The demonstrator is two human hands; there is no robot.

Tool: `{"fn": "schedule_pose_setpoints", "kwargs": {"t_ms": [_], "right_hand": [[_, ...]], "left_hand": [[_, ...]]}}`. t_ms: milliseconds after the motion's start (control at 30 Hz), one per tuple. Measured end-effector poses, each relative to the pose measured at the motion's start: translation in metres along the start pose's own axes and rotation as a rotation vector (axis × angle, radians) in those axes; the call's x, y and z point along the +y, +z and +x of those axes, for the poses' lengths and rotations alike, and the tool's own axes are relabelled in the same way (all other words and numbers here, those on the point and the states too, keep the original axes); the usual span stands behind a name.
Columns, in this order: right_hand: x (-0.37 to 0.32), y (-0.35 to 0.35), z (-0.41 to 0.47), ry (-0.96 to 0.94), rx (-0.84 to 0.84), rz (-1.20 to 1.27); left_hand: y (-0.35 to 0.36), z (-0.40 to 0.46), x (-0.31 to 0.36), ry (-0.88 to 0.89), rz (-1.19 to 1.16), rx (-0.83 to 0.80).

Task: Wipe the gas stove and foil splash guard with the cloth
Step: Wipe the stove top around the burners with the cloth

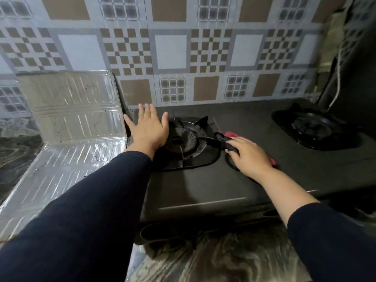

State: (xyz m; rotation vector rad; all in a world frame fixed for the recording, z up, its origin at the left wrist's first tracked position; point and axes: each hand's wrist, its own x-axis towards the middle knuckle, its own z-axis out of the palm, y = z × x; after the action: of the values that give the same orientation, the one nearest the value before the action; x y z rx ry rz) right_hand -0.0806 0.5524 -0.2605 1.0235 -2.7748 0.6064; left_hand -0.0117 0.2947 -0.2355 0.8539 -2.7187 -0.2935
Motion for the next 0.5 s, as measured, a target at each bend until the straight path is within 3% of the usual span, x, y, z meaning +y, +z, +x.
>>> {"fn": "schedule_pose_setpoints", "kwargs": {"t_ms": [167, 333, 400, 500], "right_hand": [[-0.029, -0.001, -0.061, 0.083, 0.140, -0.059], [-0.096, 0.005, -0.098, 0.082, 0.196, 0.013], [-0.129, 0.008, -0.098, 0.127, 0.135, 0.161], [-0.174, 0.013, -0.087, 0.163, 0.033, 0.590]], "left_hand": [[-0.007, -0.045, -0.012, -0.016, 0.021, -0.162], [-0.021, -0.080, -0.030, 0.123, -0.034, -0.201], [-0.029, -0.094, -0.042, 0.130, -0.114, -0.201], [-0.041, -0.113, -0.077, 0.040, -0.265, -0.086]]}}
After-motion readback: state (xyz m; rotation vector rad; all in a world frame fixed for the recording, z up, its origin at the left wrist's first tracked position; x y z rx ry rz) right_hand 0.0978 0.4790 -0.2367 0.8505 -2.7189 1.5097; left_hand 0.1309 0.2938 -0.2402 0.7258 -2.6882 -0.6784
